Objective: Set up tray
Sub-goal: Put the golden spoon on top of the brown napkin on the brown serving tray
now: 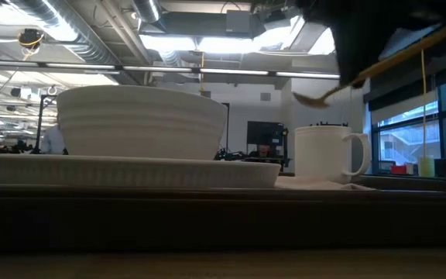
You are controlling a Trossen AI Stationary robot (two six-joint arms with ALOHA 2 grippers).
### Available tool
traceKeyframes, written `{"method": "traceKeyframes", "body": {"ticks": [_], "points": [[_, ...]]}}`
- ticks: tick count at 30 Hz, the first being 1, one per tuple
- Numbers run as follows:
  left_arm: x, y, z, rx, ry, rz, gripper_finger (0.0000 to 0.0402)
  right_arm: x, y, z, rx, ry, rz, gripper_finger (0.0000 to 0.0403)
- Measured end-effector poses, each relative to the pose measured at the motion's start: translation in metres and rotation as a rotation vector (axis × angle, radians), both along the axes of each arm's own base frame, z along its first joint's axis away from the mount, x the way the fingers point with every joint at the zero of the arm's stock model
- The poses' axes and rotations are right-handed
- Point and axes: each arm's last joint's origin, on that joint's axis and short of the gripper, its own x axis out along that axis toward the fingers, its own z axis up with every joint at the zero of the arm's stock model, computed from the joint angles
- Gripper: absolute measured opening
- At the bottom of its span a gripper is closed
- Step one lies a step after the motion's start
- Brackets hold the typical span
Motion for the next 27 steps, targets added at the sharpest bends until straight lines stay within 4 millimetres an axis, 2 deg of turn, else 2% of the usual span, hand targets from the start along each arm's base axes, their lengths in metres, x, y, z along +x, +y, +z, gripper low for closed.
{"method": "traceKeyframes", "body": {"ticks": [12,17,24,27], "points": [[-0.003,0.001,-0.002,0.015,0.032,0.0,0.0198,-0.001,-0.013,-0.063,0.052,0.018,-0.004,0.0006],[-0.003,0.001,-0.002,0.009,0.03,0.008,0.0198,-0.005,-0.022,-0.077,0.048,0.042,-0.022,0.0006],[-0.003,0.001,-0.002,-0.005,0.024,0.025,0.0198,-0.01,-0.024,-0.097,0.064,0.012,-0.038,0.0006],[-0.003,0.001,-0.002,-0.006,0.023,0.027,0.0198,-0.01,-0.025,-0.098,0.059,0.013,-0.051,0.0006]]}}
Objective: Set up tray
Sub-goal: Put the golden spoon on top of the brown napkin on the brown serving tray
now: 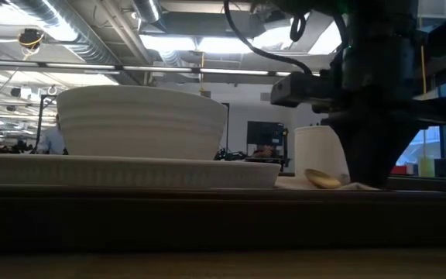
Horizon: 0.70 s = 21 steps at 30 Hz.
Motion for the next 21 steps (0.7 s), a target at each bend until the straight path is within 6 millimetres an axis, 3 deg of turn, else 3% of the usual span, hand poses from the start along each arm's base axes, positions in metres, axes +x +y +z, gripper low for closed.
{"method": "traceKeyframes", "body": {"ticks": [21], "points": [[0.0001,0.0002,0.0001,0.005,-0.002,0.004,0.0198,-0.0034,-0.002,0.0012,-0.032,0.024,-0.001,0.0002]]}}
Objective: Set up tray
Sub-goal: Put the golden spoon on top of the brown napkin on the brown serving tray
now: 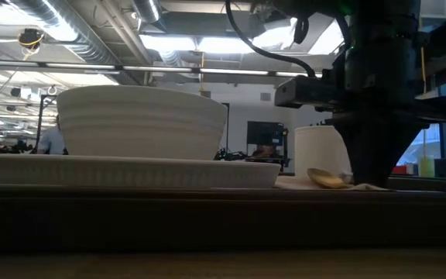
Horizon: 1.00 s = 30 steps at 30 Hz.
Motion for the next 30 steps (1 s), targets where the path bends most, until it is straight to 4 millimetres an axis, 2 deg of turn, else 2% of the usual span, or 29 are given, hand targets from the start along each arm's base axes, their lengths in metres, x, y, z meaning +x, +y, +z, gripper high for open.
{"method": "traceKeyframes", "body": {"ticks": [11,24,30], "points": [[0.0001,0.0002,-0.0001,0.001,0.0,0.001,0.0198,-0.0006,-0.0004,0.0004,-0.006,0.005,0.011,0.0078],[0.0,-0.0001,-0.0001,-0.003,-0.001,0.002,0.0198,0.0034,0.0015,0.0007,0.018,-0.036,-0.006,0.0126],[0.0,0.0,-0.0001,-0.002,-0.001,0.002,0.0198,-0.0007,0.0007,0.0004,0.031,0.013,-0.031,0.0154]]}}
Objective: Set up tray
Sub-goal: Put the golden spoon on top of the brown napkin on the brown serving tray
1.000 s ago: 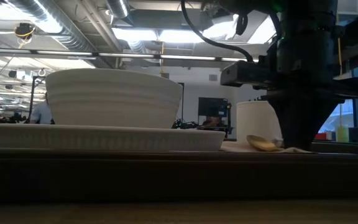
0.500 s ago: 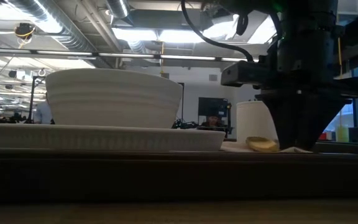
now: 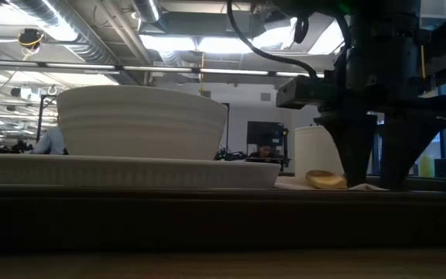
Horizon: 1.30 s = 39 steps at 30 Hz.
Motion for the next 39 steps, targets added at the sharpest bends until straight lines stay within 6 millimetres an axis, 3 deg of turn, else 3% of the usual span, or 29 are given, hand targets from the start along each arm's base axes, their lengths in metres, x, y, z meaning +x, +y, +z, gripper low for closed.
{"method": "traceKeyframes", "body": {"ticks": [11,39], "points": [[0.0,0.0,0.0,0.002,0.001,-0.002,0.0198,0.0003,0.0002,0.0028,-0.001,0.009,0.006,0.0158],[0.0003,-0.0001,0.0001,-0.016,-0.011,0.02,0.0198,-0.0029,-0.0019,0.0027,-0.057,0.051,0.231,0.0159]]}}
